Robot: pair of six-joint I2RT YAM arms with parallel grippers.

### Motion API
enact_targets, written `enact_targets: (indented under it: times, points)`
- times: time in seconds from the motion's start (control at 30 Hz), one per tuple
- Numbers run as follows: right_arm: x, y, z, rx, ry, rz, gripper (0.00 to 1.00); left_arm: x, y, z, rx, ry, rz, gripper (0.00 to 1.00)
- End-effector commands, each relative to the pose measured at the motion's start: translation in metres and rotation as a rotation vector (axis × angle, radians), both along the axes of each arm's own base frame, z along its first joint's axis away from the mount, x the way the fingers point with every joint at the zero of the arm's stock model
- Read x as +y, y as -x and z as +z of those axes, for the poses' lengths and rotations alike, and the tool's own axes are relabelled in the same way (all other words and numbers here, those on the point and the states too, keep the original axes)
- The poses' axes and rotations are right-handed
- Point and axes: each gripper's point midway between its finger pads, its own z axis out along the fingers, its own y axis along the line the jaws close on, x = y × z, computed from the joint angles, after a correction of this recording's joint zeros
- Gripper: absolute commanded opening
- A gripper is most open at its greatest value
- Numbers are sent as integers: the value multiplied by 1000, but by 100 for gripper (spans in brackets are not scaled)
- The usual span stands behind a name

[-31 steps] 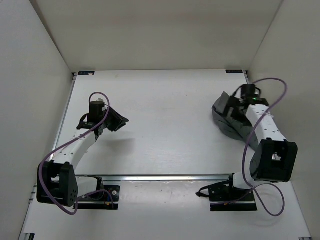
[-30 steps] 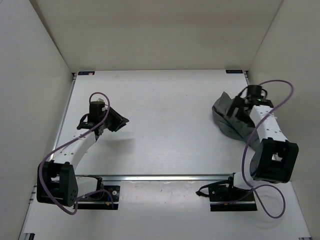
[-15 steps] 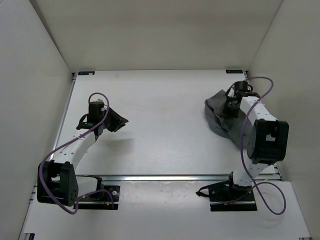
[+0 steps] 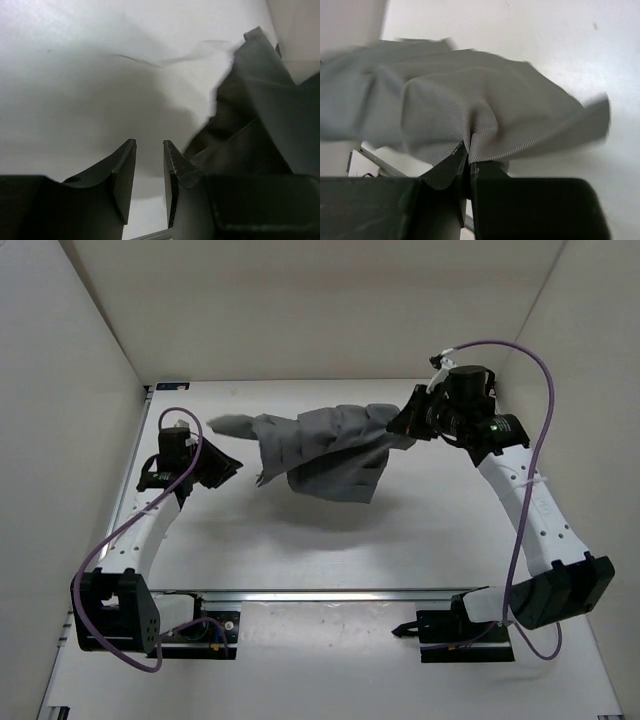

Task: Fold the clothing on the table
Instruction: Move the skirt to the center of the board

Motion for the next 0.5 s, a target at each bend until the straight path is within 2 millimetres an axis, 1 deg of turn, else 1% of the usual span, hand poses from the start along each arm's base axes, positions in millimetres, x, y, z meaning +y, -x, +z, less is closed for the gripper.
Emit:
enact_targets:
  times: [0.0, 0.03, 0.07, 0.1, 0.13, 0.17, 0.2, 0.23, 0.27, 0.3, 0.33, 0.37, 0.4, 0.43, 0.47]
  points:
    - [-17, 24, -92, 335, 66, -18, 0, 3, -3, 31, -63, -60, -33, 39]
    - [-21, 26, -102, 367, 69, -15, 0, 0, -3, 28, -54, -67, -52, 39]
    - [-22, 33, -120, 419, 87, 6, 0, -3, -3, 28, -47, -62, -57, 40]
    - [-24, 36, -128, 445, 90, 9, 0, -8, 1, 21, -30, -68, -73, 39]
    - [-21, 38, -136, 454, 121, 19, 0, -13, 3, 18, -25, -64, -93, 39]
    - [-26, 38, -146, 474, 144, 12, 0, -16, 6, 14, -13, -63, -104, 40]
    - [-22, 39, -152, 482, 169, 23, 0, -18, 11, 10, -4, -74, -124, 40]
    - [-22, 41, -157, 497, 172, 32, 0, -22, 14, 10, -12, -76, -139, 40]
    - [-21, 42, -163, 513, 184, 40, 0, -24, 20, 3, 1, -87, -170, 42]
    - [-19, 44, -169, 532, 190, 39, 0, -31, 26, 4, 0, -85, -196, 43]
    - [-16, 46, -174, 537, 203, 52, 0, -40, 30, 0, 0, -92, -241, 44]
    - [-13, 45, -177, 534, 205, 60, 0, -46, 32, 2, -11, -91, -266, 45]
    - [-10, 46, -179, 540, 202, 68, 0, -58, 39, 2, -23, -89, -300, 44]
    - [-8, 45, -180, 543, 202, 65, 0, -69, 44, 0, -21, -88, -329, 46]
    - [-8, 47, -186, 553, 214, 74, 0, -84, 52, -3, -19, -86, -370, 48]
